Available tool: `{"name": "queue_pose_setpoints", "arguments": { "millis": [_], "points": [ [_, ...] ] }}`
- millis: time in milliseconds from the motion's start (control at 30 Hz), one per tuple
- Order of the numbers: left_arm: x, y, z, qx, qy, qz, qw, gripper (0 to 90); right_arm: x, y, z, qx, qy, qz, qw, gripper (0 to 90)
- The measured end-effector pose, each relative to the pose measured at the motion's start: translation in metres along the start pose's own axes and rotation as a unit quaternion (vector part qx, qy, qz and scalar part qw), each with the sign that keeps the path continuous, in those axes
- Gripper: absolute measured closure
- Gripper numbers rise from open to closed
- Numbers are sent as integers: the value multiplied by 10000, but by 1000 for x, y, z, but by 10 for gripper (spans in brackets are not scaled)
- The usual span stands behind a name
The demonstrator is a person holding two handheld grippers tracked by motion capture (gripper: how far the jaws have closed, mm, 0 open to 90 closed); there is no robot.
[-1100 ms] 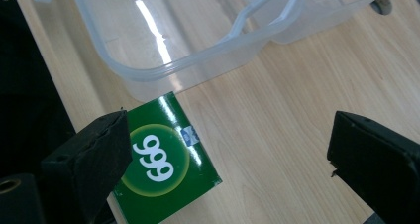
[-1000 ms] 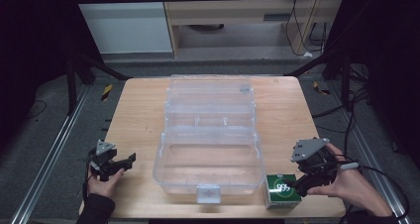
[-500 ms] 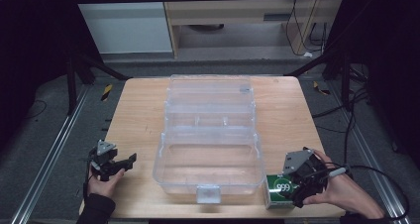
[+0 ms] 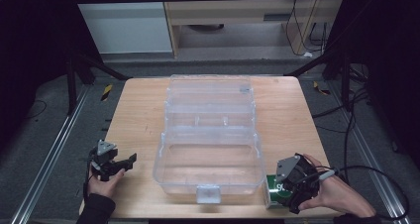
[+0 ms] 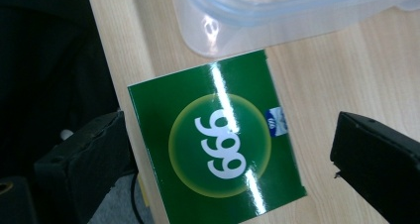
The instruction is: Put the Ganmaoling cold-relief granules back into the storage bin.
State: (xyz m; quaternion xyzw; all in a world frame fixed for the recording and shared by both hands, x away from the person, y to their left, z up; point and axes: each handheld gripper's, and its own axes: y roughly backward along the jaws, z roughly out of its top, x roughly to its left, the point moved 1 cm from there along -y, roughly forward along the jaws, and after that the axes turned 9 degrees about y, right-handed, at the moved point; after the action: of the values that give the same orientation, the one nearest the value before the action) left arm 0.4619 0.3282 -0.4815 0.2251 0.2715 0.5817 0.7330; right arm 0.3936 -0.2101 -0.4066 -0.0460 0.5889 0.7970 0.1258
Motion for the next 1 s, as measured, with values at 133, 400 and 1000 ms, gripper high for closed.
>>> {"name": "queue_pose_setpoints", "arguments": {
  "millis": [133,400,1000],
  "points": [
    [0,0,0,7,-9,3,10000,217,3,-6,3,144,89,114,9998,23],
    [0,0,0,0,-14,-1,10000,217,2,-11,4,352,165,195,9991,23],
    [0,0,0,4,-31,6,10000,218,1,-32,3,480,277,363,9978,20]
  ]
}}
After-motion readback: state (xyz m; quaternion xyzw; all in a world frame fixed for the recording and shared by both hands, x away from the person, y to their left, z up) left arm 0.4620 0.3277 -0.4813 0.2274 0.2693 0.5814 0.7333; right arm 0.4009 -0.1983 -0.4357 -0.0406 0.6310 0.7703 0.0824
